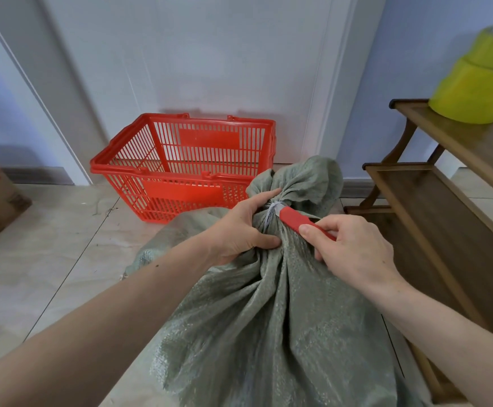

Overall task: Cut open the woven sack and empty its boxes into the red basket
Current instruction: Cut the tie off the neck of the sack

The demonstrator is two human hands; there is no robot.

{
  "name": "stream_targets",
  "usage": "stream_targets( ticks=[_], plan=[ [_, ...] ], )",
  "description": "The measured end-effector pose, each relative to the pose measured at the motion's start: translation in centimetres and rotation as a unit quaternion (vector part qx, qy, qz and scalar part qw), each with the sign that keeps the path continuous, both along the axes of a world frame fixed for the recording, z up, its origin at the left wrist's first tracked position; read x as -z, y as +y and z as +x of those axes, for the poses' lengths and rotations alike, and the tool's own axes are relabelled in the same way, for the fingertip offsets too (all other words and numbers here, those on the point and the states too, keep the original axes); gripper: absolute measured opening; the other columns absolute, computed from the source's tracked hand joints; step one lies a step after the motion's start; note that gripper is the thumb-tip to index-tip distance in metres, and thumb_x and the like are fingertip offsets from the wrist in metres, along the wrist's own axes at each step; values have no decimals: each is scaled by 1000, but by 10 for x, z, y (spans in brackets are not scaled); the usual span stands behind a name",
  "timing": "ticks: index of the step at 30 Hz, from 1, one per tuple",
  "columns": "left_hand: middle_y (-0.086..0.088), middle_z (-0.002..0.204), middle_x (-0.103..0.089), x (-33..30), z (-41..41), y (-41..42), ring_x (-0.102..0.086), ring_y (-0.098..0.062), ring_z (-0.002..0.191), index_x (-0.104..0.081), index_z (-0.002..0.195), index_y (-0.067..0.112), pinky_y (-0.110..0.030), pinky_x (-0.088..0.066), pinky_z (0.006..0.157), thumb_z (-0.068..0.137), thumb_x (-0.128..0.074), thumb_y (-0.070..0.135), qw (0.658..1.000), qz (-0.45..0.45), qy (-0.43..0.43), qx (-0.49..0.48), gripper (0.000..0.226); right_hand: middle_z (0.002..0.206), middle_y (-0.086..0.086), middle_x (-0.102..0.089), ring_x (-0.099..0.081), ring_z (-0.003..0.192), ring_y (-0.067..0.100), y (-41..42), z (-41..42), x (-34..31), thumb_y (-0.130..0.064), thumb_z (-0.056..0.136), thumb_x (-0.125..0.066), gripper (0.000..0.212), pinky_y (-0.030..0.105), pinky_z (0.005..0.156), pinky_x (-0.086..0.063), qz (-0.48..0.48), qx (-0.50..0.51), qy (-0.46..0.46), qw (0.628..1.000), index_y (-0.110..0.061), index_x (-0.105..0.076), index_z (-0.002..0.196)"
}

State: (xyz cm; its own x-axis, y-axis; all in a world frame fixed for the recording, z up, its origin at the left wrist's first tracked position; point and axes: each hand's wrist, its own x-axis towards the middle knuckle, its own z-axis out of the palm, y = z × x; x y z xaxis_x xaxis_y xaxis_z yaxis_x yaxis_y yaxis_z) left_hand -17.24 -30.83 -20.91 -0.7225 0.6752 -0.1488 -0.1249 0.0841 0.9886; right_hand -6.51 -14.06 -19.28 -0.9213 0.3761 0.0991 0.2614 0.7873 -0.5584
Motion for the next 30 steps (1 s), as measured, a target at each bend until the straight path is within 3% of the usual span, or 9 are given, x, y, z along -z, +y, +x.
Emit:
stream_targets(
  ticks=[5,9,10,16,21,26,30],
  plan=[
    [-18,128,-67,5,1,-9,-67,-30,113,-50,145,21,-42,-58,92,80,-65,-20,994,61,-93,7,78,73,-14,-69,-62,73,5,0,5,1,-57,91,-56,29,22,53,-36,-2,9,15,1000,-32,-71,90],
    [-11,115,-74,3,7,4,-72,-21,98,-68,124,19,-31,-60,82,91,-61,24,981,127,-139,-53,35,76,-14,-69,-63,75,7,1,1,2,-57,91,-56,30,21,53,-35,-1,9,29,1000,-32,-72,97],
    [-11,111,-75,5,7,8,-72,-21,95,-71,119,18,-31,-60,82,94,-58,26,977,141,-146,-72,30,77,-14,-69,-64,75,8,0,-1,2,-57,91,-55,31,21,54,-36,2,11,32,999,-32,-72,97],
    [-17,116,-72,19,13,27,-72,-21,92,-66,128,7,-34,-58,92,98,-58,12,954,193,-156,-168,31,78,-13,-70,-65,74,11,-7,-10,7,-59,92,-53,36,26,60,-50,24,42,55,997,-31,-73,99],
    [-8,103,-77,18,11,27,-74,-13,85,-70,120,5,-25,-60,81,93,-65,6,960,152,-98,-215,28,79,-13,-69,-59,67,6,-5,-5,9,-57,93,-53,35,18,50,-34,32,56,50,997,-30,-73,103],
    [-5,99,-78,23,15,31,-73,-12,86,-76,104,8,-25,-60,82,90,-70,7,964,111,-52,-236,15,77,-13,-64,-53,66,9,-7,-9,7,-59,94,-50,38,19,50,-32,55,65,38,996,-30,-74,99],
    [-6,102,-78,25,5,23,-73,-12,96,-76,110,4,-27,-57,90,87,-74,8,966,73,15,-246,23,74,-13,-64,-54,64,9,-6,-6,7,-58,94,-52,36,19,50,-33,61,51,41,996,-29,-74,98]
  ],
)
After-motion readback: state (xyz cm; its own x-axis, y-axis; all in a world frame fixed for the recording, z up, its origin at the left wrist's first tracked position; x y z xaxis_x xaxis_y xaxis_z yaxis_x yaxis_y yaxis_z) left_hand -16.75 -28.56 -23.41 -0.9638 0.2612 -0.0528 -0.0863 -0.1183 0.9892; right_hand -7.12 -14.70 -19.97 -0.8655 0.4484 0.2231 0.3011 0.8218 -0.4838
